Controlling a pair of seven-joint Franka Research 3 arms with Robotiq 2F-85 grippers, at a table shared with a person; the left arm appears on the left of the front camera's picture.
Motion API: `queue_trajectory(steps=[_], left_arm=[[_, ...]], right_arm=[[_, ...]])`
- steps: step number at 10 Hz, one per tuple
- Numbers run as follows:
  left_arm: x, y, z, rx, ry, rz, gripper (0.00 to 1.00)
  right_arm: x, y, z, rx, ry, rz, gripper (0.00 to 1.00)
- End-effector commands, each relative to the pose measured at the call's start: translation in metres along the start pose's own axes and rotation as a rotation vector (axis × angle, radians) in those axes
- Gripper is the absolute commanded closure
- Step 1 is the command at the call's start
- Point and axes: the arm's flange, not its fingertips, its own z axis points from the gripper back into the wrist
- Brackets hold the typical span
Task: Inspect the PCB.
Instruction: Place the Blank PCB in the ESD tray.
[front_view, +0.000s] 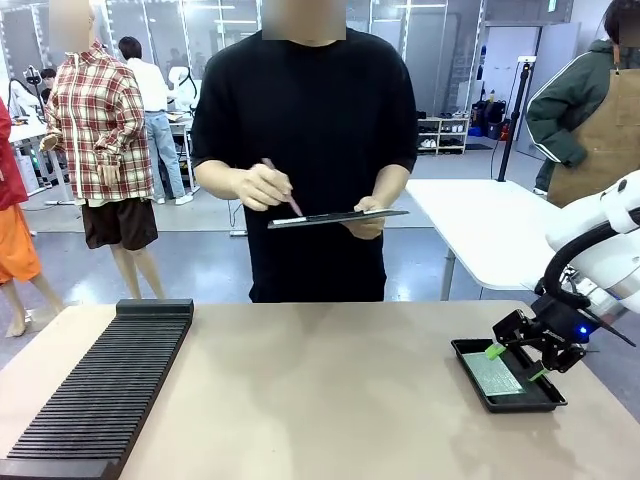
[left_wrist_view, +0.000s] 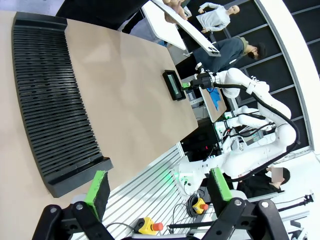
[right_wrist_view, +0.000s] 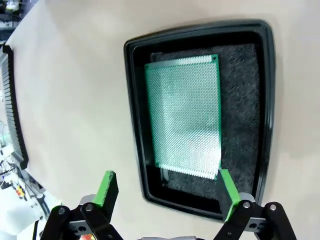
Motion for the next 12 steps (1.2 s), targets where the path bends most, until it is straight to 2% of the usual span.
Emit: queue_trajectory(steps=[1, 2, 4, 7, 9, 12], left_arm=[[0.000, -0.001, 0.000, 0.013, 0.008, 0.005, 0.00], [0.000, -0.001, 0.000, 0.013, 0.008, 0.005, 0.00], [0.000, -0.001, 0.000, 0.013, 0.008, 0.005, 0.00], [0.000, -0.001, 0.000, 0.013, 0.008, 0.005, 0.00], [0.000, -0.001, 0.000, 0.013, 0.008, 0.005, 0.00], [0.000, -0.001, 0.000, 0.013, 0.008, 0.005, 0.00]], right_arm=[[-0.011, 0.013, 0.046, 0.070, 0.042, -0.030, 0.01], [-0.022, 0.015, 0.069, 0.112, 0.027, -0.042, 0.01], [-0.048, 0.008, 0.125, 0.289, 0.031, -0.064, 0.01], [-0.090, -0.042, 0.181, 0.677, 0.025, -0.033, 0.01], [-0.120, -0.069, 0.192, 0.872, 0.025, 0.007, 0.01], [-0.151, -0.092, 0.191, 0.962, -0.017, 0.030, 0.01]])
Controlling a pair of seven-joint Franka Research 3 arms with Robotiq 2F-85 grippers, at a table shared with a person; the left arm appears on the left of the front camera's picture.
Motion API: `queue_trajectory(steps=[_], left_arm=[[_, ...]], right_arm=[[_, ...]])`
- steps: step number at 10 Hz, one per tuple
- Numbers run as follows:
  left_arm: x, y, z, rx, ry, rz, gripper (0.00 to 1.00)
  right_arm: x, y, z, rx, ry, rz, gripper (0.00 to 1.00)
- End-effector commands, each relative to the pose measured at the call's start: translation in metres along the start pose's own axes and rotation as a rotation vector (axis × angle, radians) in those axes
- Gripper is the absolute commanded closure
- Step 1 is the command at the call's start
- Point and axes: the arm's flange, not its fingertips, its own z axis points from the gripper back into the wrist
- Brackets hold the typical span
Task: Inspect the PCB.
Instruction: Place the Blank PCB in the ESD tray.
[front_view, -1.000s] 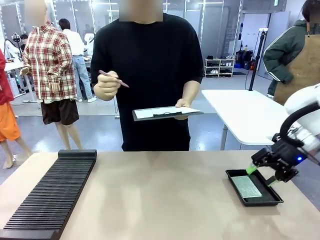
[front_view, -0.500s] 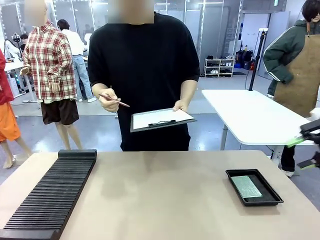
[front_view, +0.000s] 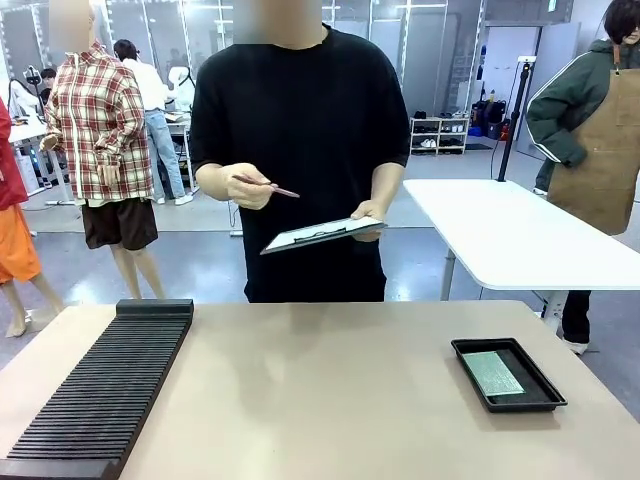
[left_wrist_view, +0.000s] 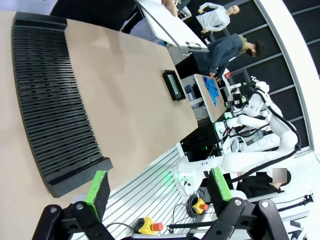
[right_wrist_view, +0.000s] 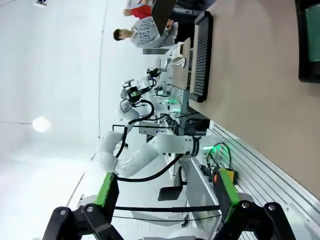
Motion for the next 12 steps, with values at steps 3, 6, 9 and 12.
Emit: queue_trajectory(steps=[3, 6, 9, 12], left_arm=[[0.0001, -0.0013, 0.0000, 0.014, 0.009, 0.005, 0.00], [0.0001, -0.0013, 0.0000, 0.014, 0.009, 0.005, 0.00], [0.0001, -0.0013, 0.0000, 0.014, 0.009, 0.005, 0.00], [0.0001, -0.0013, 0.0000, 0.014, 0.009, 0.005, 0.00]], right_arm=[[-0.0017, -0.0052, 0.0015, 0.011, -0.002, 0.002, 0.01], [-0.0017, -0.0052, 0.0015, 0.011, -0.002, 0.002, 0.01], [-0.0017, -0.0052, 0.0015, 0.011, -0.002, 0.002, 0.01], [-0.0017, -0.0052, 0.0015, 0.011, -0.002, 0.002, 0.01]])
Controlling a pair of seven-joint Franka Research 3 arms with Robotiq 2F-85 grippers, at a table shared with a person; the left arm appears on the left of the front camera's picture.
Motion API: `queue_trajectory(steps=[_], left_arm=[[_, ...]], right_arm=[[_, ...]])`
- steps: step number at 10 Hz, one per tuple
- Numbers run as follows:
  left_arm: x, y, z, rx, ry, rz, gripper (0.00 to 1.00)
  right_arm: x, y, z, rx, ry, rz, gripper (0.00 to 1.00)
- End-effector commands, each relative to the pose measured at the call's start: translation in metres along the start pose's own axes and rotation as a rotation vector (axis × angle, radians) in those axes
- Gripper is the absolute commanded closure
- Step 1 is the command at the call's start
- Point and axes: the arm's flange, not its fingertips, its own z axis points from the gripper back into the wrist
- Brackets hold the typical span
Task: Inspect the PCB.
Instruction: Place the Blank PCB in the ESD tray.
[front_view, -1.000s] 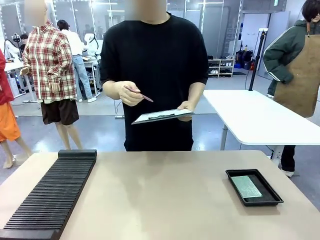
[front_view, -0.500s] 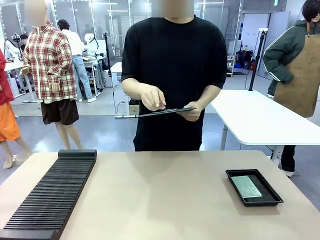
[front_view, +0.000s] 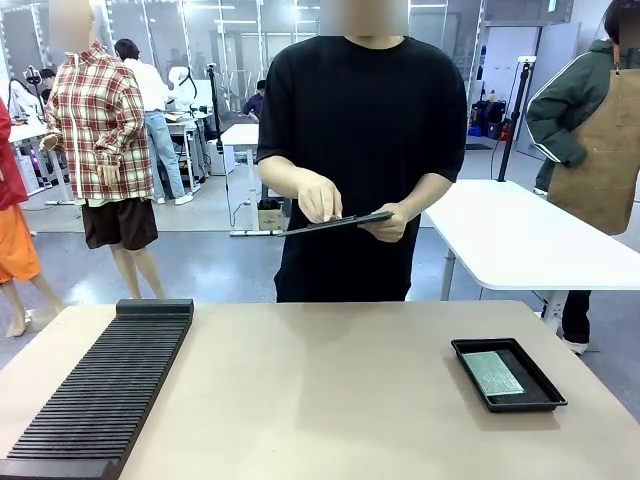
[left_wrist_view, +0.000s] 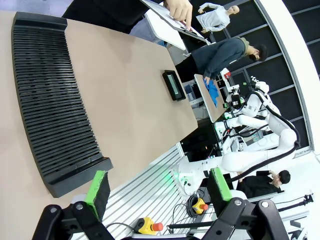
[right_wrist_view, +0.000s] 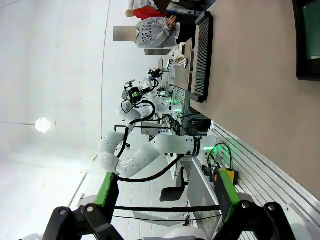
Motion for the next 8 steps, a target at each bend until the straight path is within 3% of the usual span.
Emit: queue_trajectory(steps=[1, 8], left_arm=[[0.0001, -0.0013, 0.0000, 0.014, 0.009, 0.005, 0.00], [0.0001, -0.0013, 0.0000, 0.014, 0.009, 0.005, 0.00]], right_arm=[[-0.0012, 0.0038, -0.0009, 0.004, 0.001, 0.012, 0.01], [-0.0012, 0.0038, -0.0009, 0.004, 0.001, 0.012, 0.01]])
